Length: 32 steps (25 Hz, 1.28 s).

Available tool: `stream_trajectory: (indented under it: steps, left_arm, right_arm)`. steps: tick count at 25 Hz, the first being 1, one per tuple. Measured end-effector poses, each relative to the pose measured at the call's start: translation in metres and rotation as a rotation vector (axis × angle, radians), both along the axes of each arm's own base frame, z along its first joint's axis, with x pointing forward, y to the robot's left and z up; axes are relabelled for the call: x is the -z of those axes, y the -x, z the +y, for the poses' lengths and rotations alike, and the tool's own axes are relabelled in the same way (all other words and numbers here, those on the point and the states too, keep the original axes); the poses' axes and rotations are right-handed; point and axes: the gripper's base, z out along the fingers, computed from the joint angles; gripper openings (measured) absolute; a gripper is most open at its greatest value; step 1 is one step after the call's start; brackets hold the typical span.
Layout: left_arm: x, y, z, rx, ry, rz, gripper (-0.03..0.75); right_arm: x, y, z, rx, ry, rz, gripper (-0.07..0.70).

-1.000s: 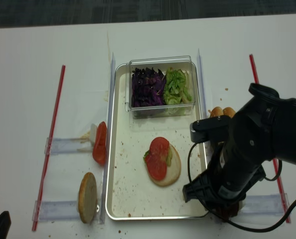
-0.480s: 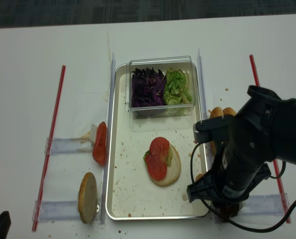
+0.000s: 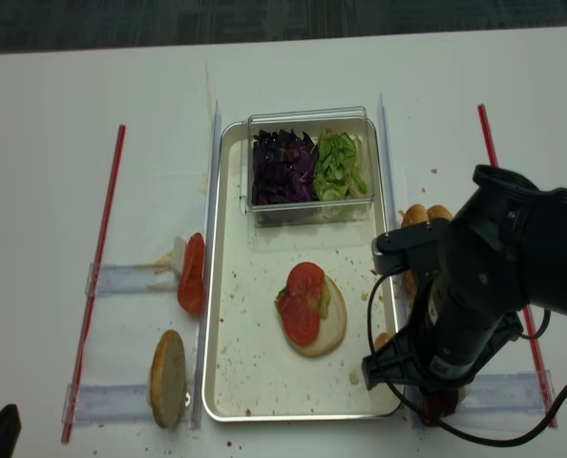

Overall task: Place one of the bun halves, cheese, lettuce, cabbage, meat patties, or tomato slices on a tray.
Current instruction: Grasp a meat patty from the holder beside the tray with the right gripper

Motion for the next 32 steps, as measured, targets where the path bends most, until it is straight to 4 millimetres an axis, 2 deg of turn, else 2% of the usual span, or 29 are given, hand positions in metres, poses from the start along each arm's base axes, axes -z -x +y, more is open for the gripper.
stream_trajectory:
  steps: [32]
  left_arm:
    - [0.0, 0.0, 0.0, 0.001, 0.001, 0.0, 0.474]
  right_arm:
    - [-0.015, -0.004, 0.003, -0.001, -0.015, -0.027, 0.113]
